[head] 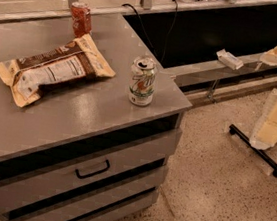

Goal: Move 7up can near coke can

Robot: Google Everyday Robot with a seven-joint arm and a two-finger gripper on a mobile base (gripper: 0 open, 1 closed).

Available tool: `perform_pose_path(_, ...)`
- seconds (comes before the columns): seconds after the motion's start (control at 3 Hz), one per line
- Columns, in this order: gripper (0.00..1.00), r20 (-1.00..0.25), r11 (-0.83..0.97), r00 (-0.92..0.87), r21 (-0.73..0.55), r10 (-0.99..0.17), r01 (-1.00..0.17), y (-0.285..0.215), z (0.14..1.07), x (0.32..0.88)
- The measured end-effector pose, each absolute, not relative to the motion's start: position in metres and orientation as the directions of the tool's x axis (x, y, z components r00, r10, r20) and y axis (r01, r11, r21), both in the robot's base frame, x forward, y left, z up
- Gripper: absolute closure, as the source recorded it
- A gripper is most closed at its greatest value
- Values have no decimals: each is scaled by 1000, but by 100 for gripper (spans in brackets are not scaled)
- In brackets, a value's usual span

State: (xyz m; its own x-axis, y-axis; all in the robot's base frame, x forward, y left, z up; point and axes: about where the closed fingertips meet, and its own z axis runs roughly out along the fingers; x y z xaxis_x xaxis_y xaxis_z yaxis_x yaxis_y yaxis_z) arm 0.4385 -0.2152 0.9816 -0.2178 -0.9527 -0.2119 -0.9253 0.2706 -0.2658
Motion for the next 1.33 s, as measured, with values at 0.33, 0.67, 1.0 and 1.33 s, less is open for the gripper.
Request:
perform_pose_path(0.33, 0, -212, 271, -218, -266, -953, -925, -215, 982, 438)
perform_pose_path(0.67, 0, -230, 268, -210, -262, -950, -927, -213, 984, 441)
perform_pose_path(1.0, 0, -347, 273, -179, -246, -921, -930, -206, 986, 466)
perform_pose_path(1.33, 0, -487, 233, -116, -186, -865, -955, -171, 986, 506)
